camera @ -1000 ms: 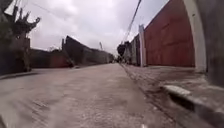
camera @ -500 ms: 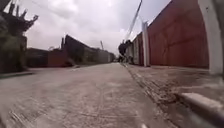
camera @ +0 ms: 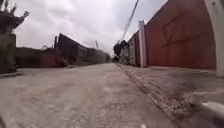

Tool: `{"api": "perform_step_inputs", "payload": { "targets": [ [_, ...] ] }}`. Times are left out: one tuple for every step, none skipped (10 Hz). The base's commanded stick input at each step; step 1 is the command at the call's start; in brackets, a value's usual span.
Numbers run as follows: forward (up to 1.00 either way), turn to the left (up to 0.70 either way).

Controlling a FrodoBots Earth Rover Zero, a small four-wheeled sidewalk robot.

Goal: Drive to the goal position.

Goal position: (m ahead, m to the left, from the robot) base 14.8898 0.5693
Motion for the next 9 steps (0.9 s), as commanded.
{"api": "perform_step_inputs", "payload": {
  "targets": [
    [1.0, 0.0],
    [1.0, 0.0],
    [1.0, 0.0],
    [1.0, 0.0],
    [1.0, -0.1],
    [1.0, -0.31],
    [1.0, -0.38],
    [1.0, -0.4],
    [1.0, -0.3]
  ]
}}
